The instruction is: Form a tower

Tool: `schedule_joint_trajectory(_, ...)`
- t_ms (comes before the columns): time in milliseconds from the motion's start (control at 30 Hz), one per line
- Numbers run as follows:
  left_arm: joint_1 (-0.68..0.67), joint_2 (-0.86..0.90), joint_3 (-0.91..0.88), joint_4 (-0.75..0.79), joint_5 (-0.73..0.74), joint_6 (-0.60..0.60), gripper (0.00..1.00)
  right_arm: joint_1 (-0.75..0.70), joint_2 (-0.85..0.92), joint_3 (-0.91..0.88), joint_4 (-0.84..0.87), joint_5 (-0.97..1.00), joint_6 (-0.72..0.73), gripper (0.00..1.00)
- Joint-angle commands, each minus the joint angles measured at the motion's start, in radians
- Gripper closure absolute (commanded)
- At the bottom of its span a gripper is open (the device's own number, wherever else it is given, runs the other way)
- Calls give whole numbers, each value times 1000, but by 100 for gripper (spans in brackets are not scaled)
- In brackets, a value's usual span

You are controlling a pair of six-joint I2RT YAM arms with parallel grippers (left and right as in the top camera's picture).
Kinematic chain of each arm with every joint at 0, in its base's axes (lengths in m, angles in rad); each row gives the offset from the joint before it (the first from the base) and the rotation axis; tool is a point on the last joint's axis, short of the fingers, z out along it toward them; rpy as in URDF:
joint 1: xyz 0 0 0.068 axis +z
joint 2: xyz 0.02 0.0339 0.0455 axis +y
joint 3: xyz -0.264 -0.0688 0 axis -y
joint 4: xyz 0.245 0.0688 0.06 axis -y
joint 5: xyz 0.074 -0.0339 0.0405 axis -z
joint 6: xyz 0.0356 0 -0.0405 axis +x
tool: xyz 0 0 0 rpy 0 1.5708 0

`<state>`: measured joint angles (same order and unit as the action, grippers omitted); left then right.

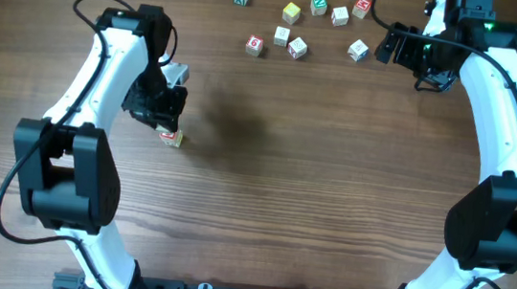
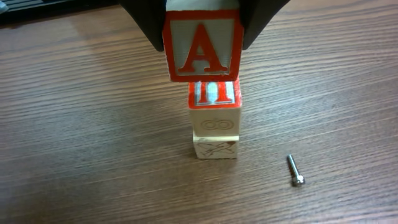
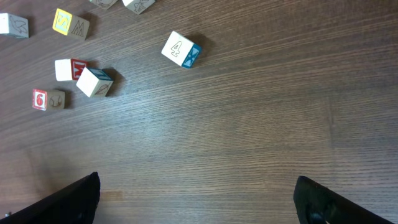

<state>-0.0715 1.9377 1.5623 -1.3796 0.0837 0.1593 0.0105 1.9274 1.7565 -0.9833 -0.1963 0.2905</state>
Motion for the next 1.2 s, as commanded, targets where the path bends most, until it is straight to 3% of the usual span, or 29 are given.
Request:
schedule_joint_trajectory(0,0,6,1,4,-25,-5,96,5,14,2,2,18,0,0)
schedule_joint_trajectory(500,0,6,-57,43,-29,-6,96,5,14,2,2,18,0,0)
schedule_joint_trajectory(800,0,6,-57,56,-29,-6,83,5,14,2,2,18,-1,0)
schedule_joint_trajectory(1167,0,6,-57,56,-28,-6,77,5,14,2,2,18,-1,0)
